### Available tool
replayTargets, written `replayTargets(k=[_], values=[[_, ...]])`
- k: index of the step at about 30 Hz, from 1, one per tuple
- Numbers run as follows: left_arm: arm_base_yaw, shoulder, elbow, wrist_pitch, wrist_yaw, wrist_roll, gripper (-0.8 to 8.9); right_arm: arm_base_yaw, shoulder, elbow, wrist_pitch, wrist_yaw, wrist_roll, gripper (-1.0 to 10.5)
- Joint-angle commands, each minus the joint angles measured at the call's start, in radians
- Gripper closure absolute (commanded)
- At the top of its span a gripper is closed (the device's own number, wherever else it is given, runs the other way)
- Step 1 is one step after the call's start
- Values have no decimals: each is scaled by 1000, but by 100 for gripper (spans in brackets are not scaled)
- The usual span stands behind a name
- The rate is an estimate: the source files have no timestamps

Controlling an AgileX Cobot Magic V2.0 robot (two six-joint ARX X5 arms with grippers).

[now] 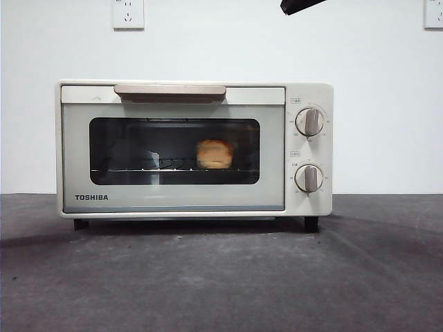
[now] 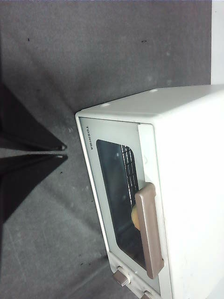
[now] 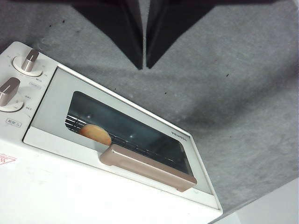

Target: The left arm flap open the oven, the right arm pick bread and place it into oven, the left arm flap close the oven

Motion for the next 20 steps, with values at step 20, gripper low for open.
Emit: replayTargets(k=[20], values=[[126, -345, -399, 588, -328, 110, 794, 10, 7, 7, 11, 0, 9, 941]])
